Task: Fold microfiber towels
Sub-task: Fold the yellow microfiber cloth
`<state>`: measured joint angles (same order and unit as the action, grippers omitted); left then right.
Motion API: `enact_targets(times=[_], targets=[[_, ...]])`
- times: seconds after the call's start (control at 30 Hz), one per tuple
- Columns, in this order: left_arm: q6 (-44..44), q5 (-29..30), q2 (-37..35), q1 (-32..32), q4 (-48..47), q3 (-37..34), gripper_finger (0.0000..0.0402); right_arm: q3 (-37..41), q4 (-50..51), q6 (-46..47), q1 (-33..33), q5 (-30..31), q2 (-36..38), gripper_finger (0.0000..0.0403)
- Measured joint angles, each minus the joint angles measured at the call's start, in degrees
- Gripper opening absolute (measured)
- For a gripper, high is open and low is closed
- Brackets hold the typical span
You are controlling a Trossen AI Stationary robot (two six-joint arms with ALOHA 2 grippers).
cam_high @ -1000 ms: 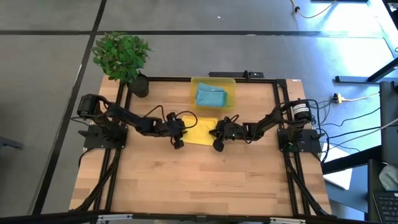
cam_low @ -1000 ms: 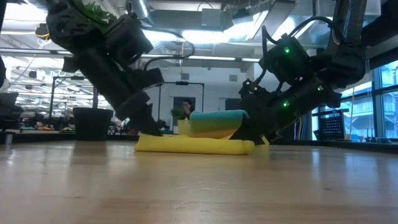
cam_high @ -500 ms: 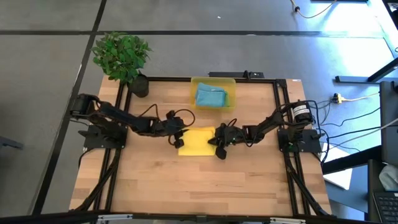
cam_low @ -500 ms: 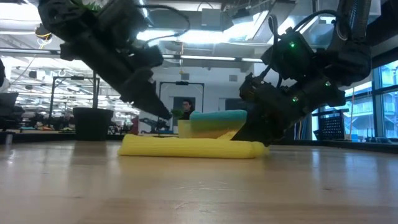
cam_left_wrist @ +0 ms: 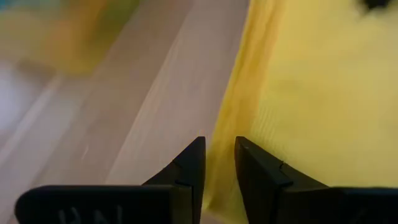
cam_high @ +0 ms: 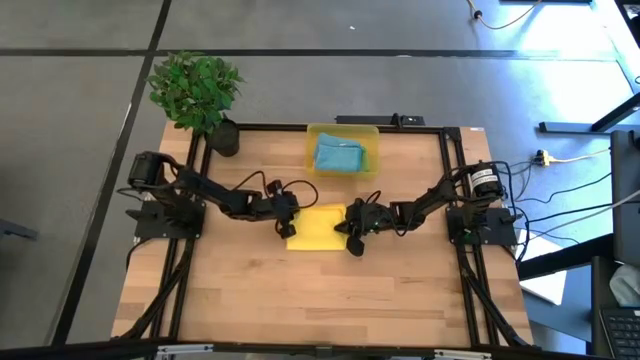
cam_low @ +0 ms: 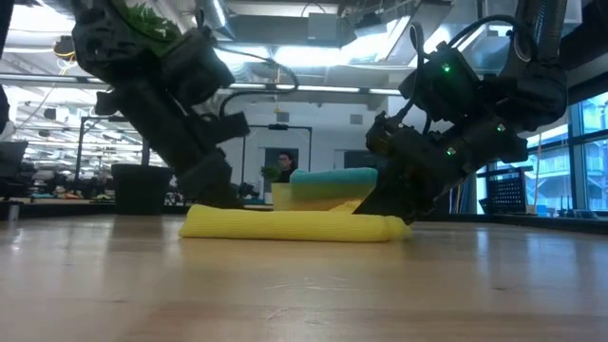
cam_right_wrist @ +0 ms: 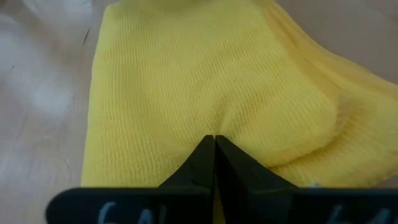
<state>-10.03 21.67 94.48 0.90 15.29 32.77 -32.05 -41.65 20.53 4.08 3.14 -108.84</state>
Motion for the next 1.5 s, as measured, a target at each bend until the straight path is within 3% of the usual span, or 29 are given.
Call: enact_targets(times=[0.2, 0.47, 0.8, 1.1, 1.17, 1.33, 1.5], targets=[[-2.96, 1.34, -0.40, -2.11, -5.06, 0.09, 0.0078, -0.02, 0.22, 0.26, 0.00, 0.04, 0.00, 0.0014], [-2.09, 3.59, -2.00, -1.98, -3.97, -0.04, 0.0078, 0.03, -0.10, 0.24, 0.00, 0.20, -0.04, 0.0014], [1.65, 4.61, -9.12, 3.42, -0.50, -0.04, 0.0078, 0.27, -1.21, 0.00, 0.00, 0.15, 1.43, 0.0014], [6.04, 4.29, -11.02, 8.83, 2.69, -0.03, 0.0078, 0.24, 0.04, -1.39, 0.00, 0.15, 5.49, 0.0014], [6.15, 3.06, -11.03, 9.37, 2.35, -0.02, 0.0078, 0.20, -0.33, -1.82, 0.00, 0.15, 5.98, 0.0014], [7.63, -7.19, -10.15, 9.39, 1.73, -0.04, 0.0078, 0.17, -0.53, -5.69, 0.82, -0.22, 6.84, 0.0014], [7.59, -7.72, -9.76, 9.33, 2.12, -0.04, 0.0078, 0.15, -1.16, -7.64, 1.78, -0.22, 7.28, 0.0014]])
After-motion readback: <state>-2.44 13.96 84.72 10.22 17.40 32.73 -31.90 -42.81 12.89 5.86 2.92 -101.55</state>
